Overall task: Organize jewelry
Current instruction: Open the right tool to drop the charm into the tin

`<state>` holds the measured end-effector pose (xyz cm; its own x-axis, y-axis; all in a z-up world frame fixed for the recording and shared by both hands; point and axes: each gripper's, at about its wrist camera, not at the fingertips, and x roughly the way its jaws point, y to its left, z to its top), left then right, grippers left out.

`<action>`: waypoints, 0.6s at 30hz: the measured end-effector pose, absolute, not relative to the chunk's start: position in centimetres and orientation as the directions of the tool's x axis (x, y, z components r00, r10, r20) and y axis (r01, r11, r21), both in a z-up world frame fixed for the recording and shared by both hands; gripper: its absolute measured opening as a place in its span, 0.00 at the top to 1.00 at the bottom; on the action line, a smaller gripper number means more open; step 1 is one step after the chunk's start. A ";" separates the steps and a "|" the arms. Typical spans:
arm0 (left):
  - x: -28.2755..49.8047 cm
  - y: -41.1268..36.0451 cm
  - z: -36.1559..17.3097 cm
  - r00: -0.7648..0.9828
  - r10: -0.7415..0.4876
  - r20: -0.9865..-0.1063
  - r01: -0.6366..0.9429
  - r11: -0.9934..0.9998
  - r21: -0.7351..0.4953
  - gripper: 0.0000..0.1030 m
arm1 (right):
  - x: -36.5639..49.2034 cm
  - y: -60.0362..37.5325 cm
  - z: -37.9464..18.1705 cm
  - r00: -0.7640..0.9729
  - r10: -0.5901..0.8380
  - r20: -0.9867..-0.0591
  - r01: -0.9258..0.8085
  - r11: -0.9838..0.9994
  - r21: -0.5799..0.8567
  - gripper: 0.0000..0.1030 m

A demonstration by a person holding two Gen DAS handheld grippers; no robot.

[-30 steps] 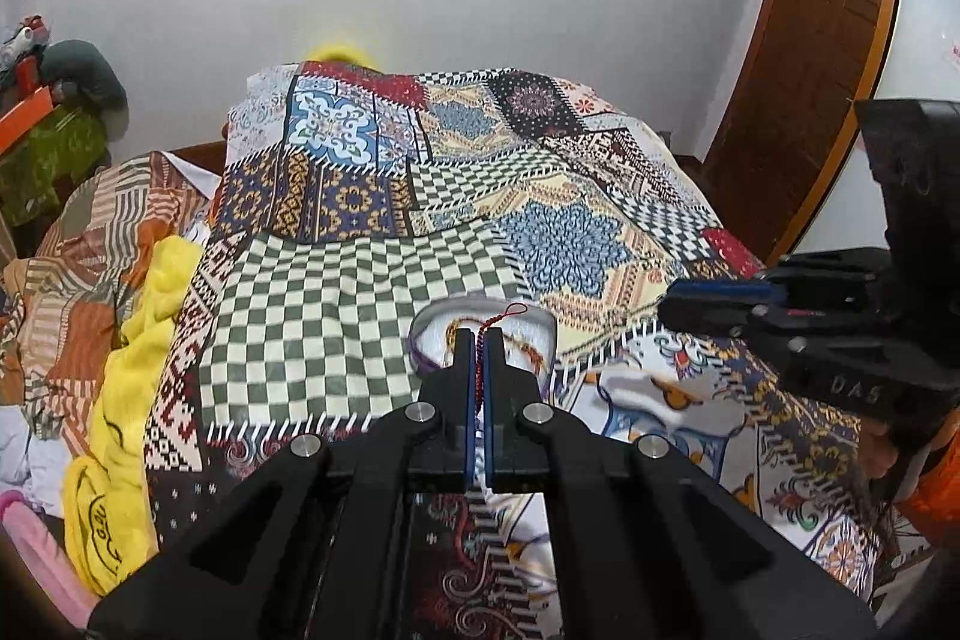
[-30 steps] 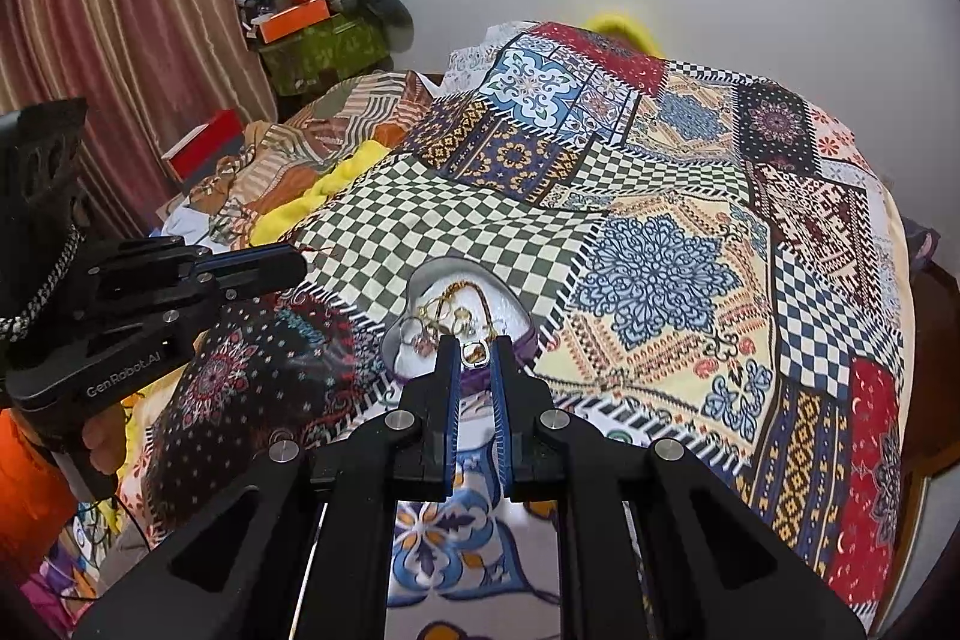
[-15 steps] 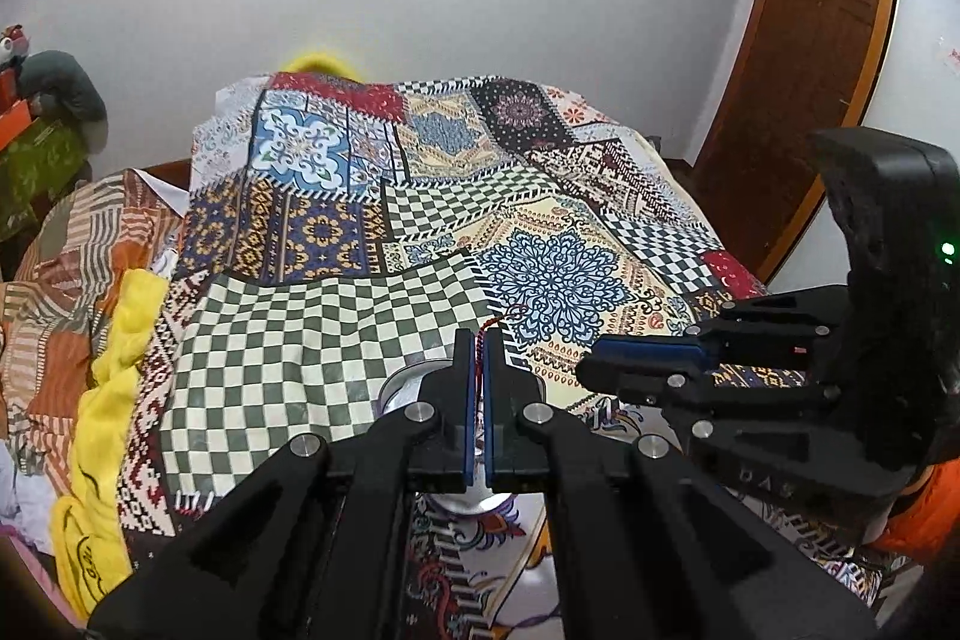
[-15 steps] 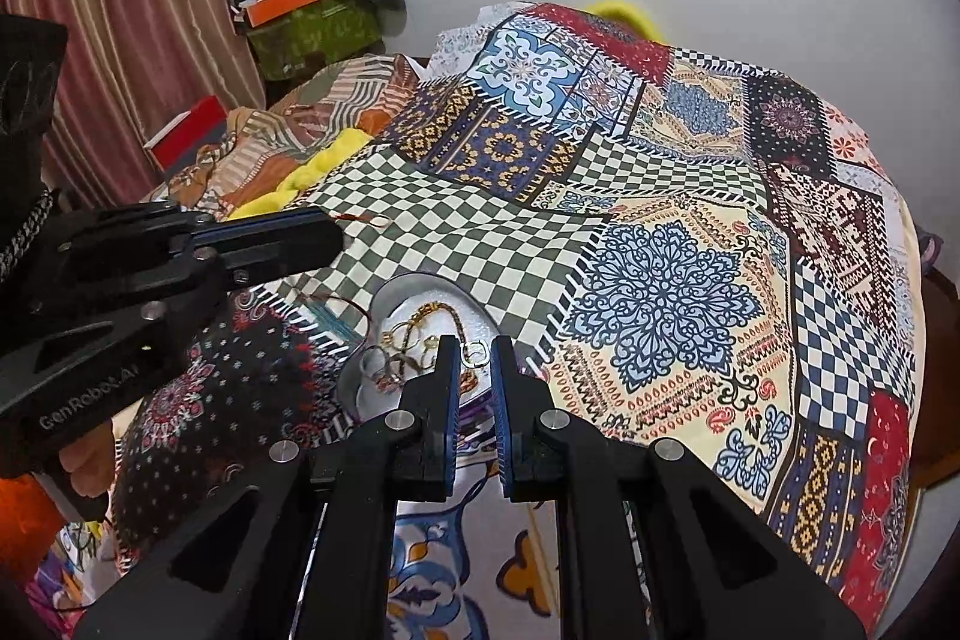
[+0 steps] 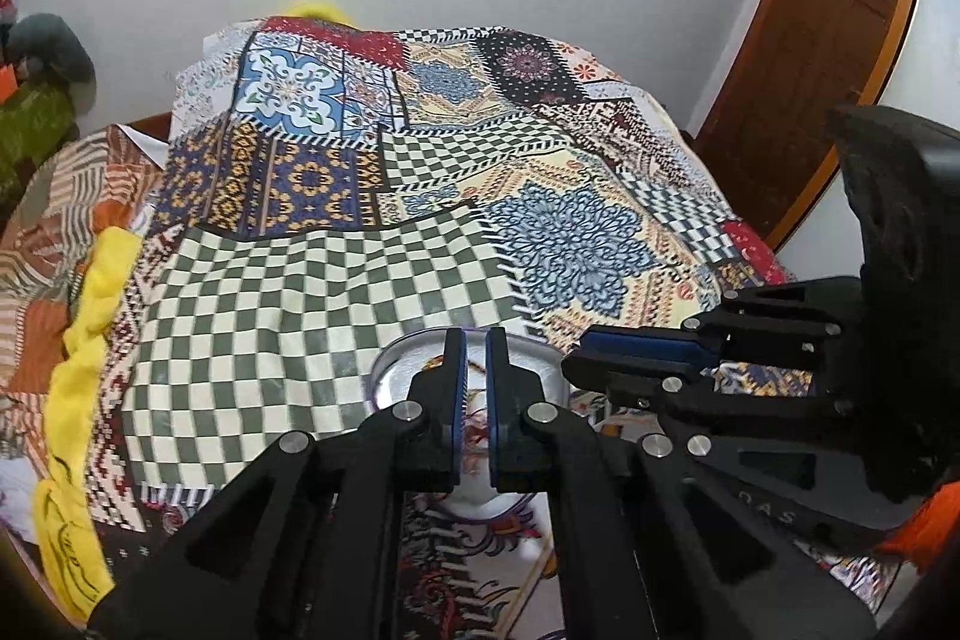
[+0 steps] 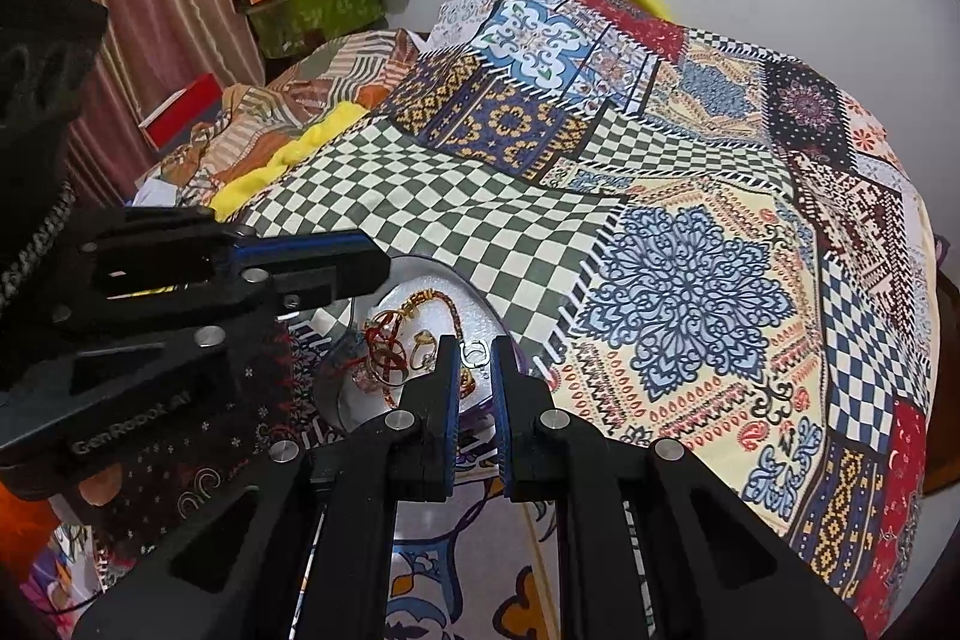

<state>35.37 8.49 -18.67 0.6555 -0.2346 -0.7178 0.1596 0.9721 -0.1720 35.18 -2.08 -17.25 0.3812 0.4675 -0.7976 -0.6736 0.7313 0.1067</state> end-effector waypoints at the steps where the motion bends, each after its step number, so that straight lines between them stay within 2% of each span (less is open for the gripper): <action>1: 35.2 8.6 -18.7 0.656 -0.223 -0.721 0.155 0.975 -0.160 0.91 | 35.2 -1.9 -17.4 0.375 0.467 -0.800 -0.676 0.729 0.108 0.91; 8: 33.9 10.2 -19.6 0.647 -0.163 -0.745 0.120 0.986 -0.112 0.69 | 35.1 -0.7 -18.6 0.338 0.458 -0.822 -0.697 0.709 0.109 0.91; 15: 32.7 12.0 -20.5 0.635 -0.143 -0.759 0.077 0.990 -0.122 0.68 | 34.5 0.2 -19.0 0.342 0.439 -0.831 -0.722 0.688 0.067 0.90; 18: 32.4 12.4 -20.8 0.631 -0.137 -0.764 0.061 0.990 -0.127 0.68 | 34.1 0.5 -19.0 0.357 0.423 -0.833 -0.728 0.684 0.035 0.78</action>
<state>32.40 12.38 -20.82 0.6308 -0.1367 -0.7638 0.0612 0.9901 -0.1267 34.13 0.49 -19.03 0.3570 0.4228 -0.8330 -0.7284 0.6843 0.0351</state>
